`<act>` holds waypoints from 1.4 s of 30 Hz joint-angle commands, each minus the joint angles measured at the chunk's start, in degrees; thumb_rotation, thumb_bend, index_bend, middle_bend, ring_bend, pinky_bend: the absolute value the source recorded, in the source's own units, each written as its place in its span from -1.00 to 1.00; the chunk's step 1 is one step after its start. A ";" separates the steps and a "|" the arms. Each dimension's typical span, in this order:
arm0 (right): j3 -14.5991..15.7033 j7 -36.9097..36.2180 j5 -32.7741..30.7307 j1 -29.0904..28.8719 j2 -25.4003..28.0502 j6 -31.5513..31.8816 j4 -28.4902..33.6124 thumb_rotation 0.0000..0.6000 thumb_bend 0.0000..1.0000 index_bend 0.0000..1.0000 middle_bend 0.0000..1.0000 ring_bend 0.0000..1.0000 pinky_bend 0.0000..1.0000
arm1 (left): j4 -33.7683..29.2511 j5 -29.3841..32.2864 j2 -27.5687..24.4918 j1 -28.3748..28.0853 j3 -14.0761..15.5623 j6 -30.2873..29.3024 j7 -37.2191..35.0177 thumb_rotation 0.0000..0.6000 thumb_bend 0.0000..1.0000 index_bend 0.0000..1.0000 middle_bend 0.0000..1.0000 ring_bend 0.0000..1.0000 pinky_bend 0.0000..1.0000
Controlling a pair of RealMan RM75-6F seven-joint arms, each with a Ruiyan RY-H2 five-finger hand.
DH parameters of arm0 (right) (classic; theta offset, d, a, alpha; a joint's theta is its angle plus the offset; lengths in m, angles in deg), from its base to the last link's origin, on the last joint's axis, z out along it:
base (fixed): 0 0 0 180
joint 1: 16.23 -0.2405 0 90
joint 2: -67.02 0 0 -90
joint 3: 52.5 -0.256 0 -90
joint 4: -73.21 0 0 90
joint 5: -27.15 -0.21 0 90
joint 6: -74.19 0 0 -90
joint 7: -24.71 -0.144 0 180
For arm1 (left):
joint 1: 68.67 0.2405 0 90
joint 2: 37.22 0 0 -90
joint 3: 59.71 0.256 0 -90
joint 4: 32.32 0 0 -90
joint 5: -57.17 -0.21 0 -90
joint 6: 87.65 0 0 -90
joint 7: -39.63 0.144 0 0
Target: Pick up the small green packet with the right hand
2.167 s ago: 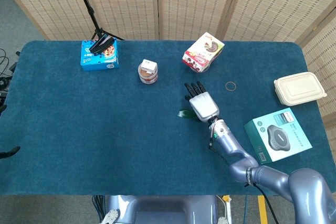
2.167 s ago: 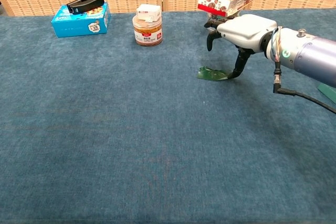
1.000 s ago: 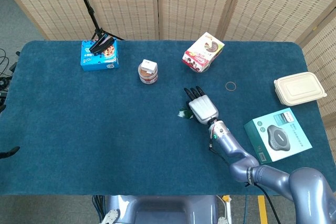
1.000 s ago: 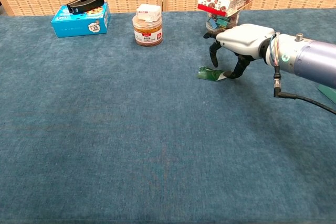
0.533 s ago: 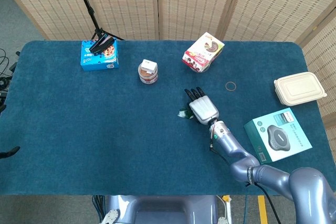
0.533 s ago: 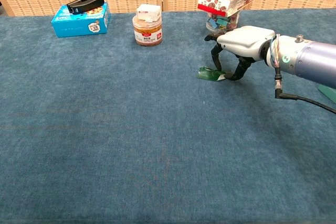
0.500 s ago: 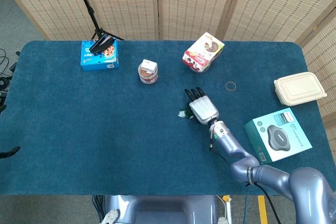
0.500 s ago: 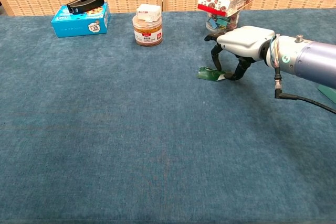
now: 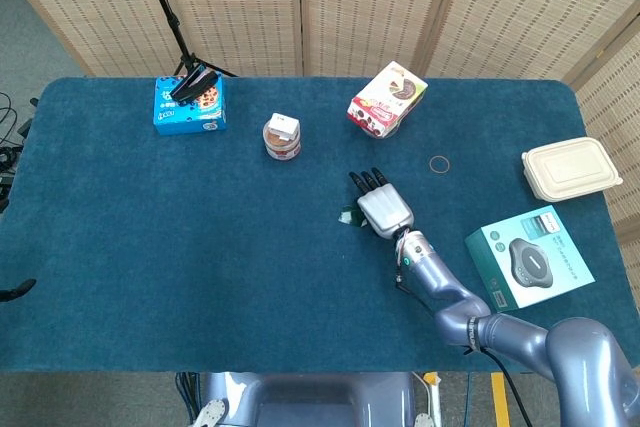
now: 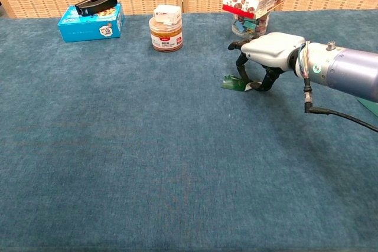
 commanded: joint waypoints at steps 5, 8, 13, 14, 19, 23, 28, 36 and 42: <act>0.03 0.13 -0.20 -0.04 -0.13 0.14 -0.12 1.00 -0.01 0.08 -1.00 -1.00 -1.00 | -0.08 -0.05 -0.03 0.01 0.02 0.02 -0.02 1.00 -0.84 -1.00 -1.00 -1.00 -1.00; 0.03 -0.05 -0.21 -0.01 -0.26 0.22 -0.30 1.00 -0.01 0.12 -1.00 -1.00 -1.00 | -0.10 -0.03 -0.04 0.03 0.02 -0.01 -0.02 1.00 -0.84 -1.00 -1.00 -1.00 -1.00; 0.09 -0.39 0.02 0.07 -0.52 0.57 -0.65 1.00 -0.01 0.19 -1.00 -1.00 -1.00 | -0.13 -0.09 -0.05 0.05 0.05 -0.01 -0.04 1.00 -0.84 -1.00 -1.00 -1.00 -1.00; 0.08 -0.46 0.04 0.07 -0.55 0.58 -0.70 1.00 -0.01 0.20 -1.00 -1.00 -1.00 | -0.14 -0.09 -0.06 0.05 0.05 -0.01 -0.05 1.00 -0.84 -1.00 -1.00 -1.00 -1.00; 0.10 -0.81 0.36 0.06 -0.79 0.81 -0.93 1.00 -0.01 0.23 -1.00 -1.00 -1.00 | -0.11 -0.05 -0.09 0.06 0.04 0.02 -0.18 1.00 -0.84 -1.00 -1.00 -1.00 -1.00; -0.42 -1.57 0.96 -0.19 -1.26 1.65 -1.14 1.00 0.02 0.25 -1.00 -1.00 -1.00 | -0.06 -0.03 -0.18 0.04 0.03 0.13 -0.45 1.00 -0.84 -1.00 -1.00 -1.00 -1.00; -1.38 -2.60 1.94 -0.79 -2.10 3.09 -1.76 1.00 0.03 0.26 -1.00 -1.00 -1.00 | -0.02 -0.10 -0.31 0.07 0.04 0.19 -0.89 1.00 -0.84 -1.00 -1.00 -1.00 -1.00; -3.16 -1.72 1.44 -2.68 -3.84 3.17 -2.79 1.00 0.03 0.27 -1.00 -1.00 -1.00 | 0.22 -0.40 -0.57 0.09 0.14 0.41 -1.77 1.00 -0.84 -1.00 -1.00 -1.00 -1.00; -3.96 -1.12 3.26 -4.60 -5.39 4.70 -1.32 1.00 0.03 0.28 -1.00 -1.00 -1.00 | 0.55 -0.61 -0.72 -0.08 0.18 0.83 -2.40 1.00 -0.84 -1.00 -1.00 -1.00 -1.00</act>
